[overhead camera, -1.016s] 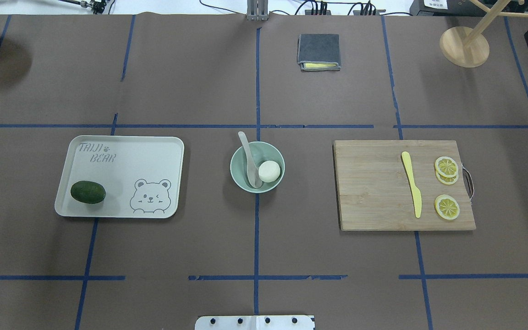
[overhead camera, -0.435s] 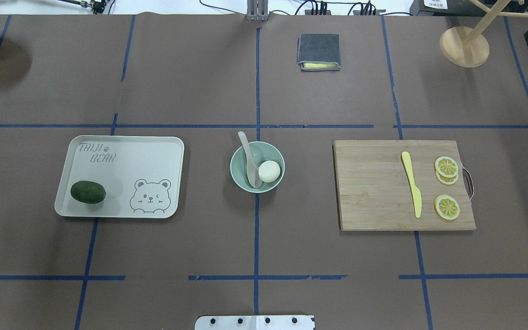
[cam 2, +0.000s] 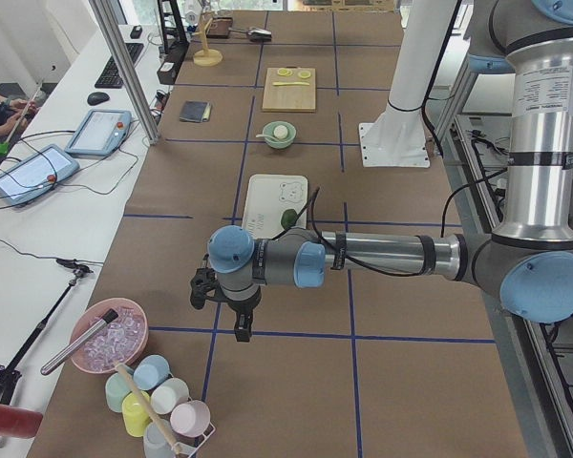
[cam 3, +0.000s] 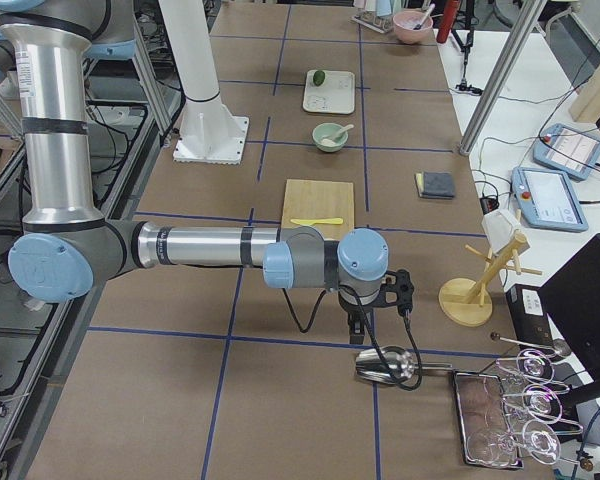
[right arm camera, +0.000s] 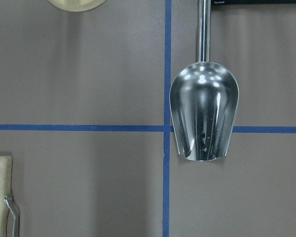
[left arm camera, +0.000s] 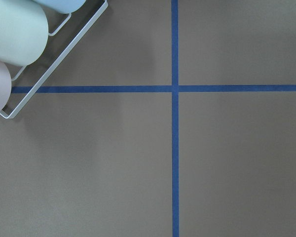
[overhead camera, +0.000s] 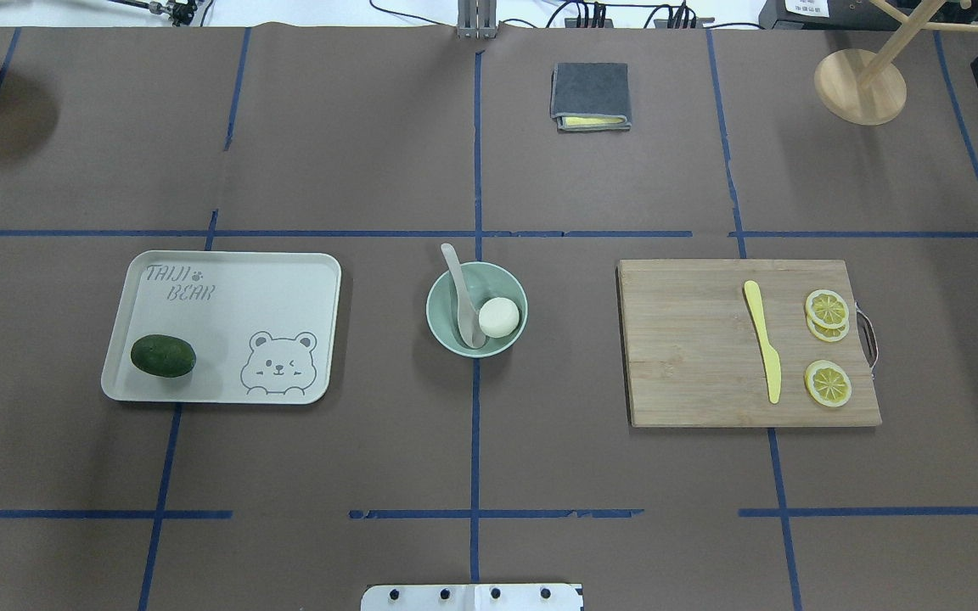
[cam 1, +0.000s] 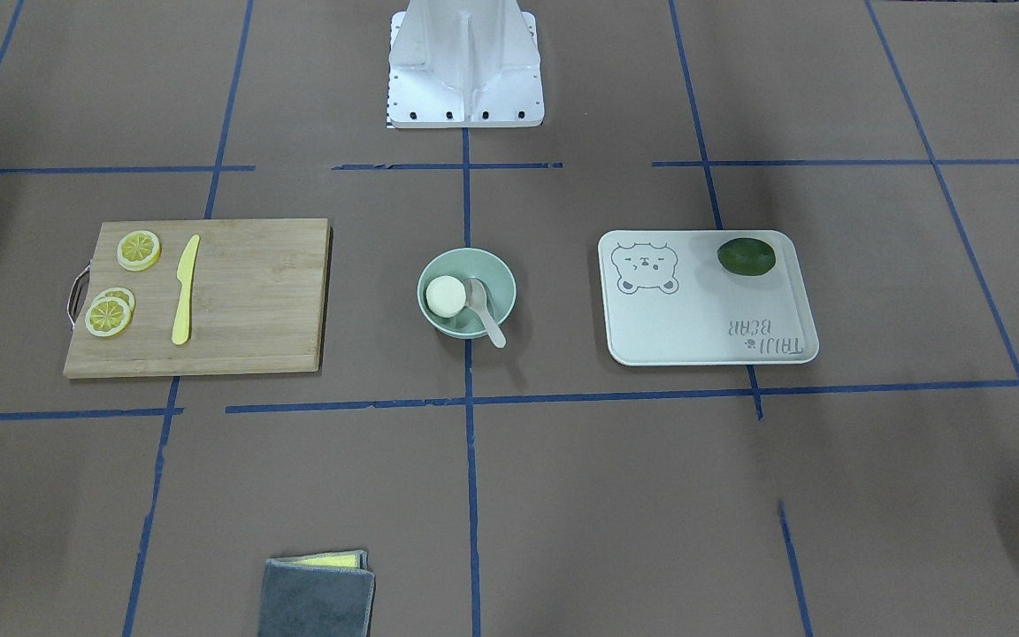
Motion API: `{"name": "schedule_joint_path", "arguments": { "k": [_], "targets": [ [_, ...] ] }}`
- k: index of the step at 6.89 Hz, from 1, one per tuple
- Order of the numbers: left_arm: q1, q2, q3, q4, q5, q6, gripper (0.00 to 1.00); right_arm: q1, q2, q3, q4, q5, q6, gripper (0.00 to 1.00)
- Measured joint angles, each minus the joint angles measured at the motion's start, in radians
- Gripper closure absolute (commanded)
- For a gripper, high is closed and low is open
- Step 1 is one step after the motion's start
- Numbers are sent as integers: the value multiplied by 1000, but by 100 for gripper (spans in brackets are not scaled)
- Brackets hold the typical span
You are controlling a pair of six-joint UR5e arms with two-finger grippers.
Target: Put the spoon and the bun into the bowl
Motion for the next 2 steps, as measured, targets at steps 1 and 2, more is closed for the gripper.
{"name": "schedule_joint_path", "arguments": {
  "k": [1, 2],
  "targets": [
    [1, -1, 0, 0, 0, 0, 0, 0, 0, 2, 0, 0, 0, 0],
    [1, -1, 0, 0, 0, -1, 0, 0, 0, 5, 0, 0, 0, 0]
  ]
}}
